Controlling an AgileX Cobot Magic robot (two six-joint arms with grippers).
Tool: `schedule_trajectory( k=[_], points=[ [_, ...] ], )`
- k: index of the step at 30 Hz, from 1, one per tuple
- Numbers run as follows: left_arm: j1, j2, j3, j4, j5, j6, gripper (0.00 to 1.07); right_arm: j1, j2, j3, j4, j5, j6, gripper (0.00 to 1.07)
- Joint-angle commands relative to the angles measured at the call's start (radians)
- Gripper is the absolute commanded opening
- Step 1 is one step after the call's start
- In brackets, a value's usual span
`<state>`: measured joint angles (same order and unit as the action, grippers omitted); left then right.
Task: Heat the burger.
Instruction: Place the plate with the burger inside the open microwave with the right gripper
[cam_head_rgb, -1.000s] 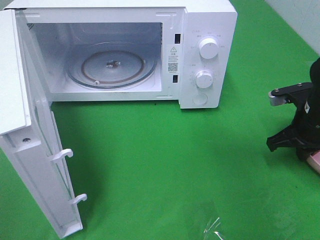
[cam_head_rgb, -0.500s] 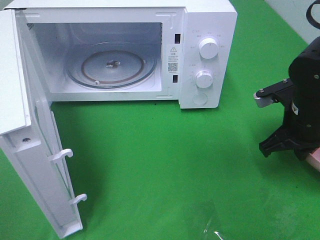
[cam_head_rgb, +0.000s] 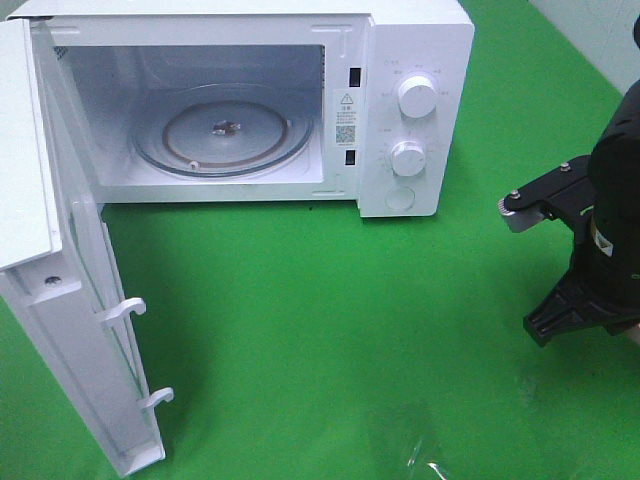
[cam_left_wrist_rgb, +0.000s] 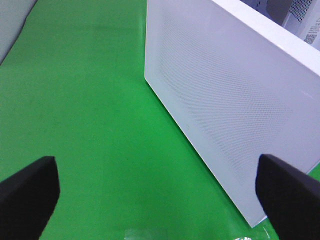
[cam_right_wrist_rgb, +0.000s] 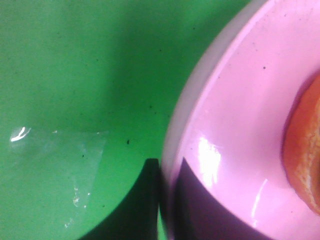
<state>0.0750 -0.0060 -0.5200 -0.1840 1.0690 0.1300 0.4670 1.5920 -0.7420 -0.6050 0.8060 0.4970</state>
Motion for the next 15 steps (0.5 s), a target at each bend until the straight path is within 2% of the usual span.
schedule_trajectory(
  k=[1,3,10,14,15],
  points=[
    [-0.002,-0.006,0.002,-0.001,0.002,-0.004,1.0,0.032,-0.042,0.014,-0.067,0.05,0.013,0.0],
    [-0.002,-0.006,0.002,-0.001,0.002,-0.004,1.0,0.087,-0.095,0.044,-0.077,0.069,0.03,0.01],
    [-0.002,-0.006,0.002,-0.001,0.002,-0.004,1.0,0.156,-0.153,0.096,-0.083,0.087,0.059,0.01],
    [-0.002,-0.006,0.002,-0.001,0.002,-0.004,1.0,0.248,-0.209,0.152,-0.091,0.145,0.085,0.01],
    [-0.002,-0.006,0.002,-0.001,0.002,-0.004,1.0,0.248,-0.209,0.152,-0.091,0.145,0.085,0.01]
  ],
)
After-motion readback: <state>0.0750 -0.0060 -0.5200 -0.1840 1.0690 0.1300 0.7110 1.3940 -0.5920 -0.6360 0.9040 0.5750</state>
